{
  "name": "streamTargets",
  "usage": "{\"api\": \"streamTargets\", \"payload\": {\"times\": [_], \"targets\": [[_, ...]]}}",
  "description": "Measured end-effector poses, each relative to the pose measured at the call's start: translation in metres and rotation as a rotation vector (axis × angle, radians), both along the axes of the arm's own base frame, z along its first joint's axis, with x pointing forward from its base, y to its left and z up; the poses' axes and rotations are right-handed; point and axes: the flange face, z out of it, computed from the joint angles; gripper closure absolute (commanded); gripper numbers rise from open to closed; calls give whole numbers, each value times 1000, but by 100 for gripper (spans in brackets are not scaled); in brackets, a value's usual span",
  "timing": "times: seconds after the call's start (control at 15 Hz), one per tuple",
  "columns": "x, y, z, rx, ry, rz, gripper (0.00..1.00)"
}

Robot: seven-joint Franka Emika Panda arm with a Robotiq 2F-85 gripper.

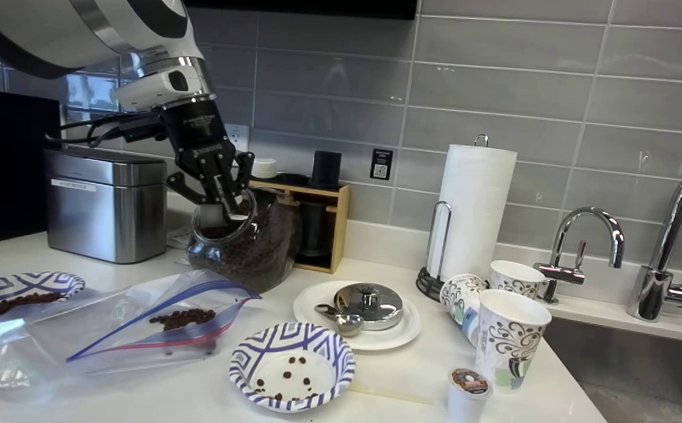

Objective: Use the white spoon to place some contents from the glass container into the black and white bowl on the right.

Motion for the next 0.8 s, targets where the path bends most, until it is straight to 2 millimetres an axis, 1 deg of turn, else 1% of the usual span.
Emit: {"api": "streamTargets", "payload": {"times": [0.47,0.8], "targets": [[-10,-48,9,59,0,80,97],[-17,-79,16,81,4,206,97]]}}
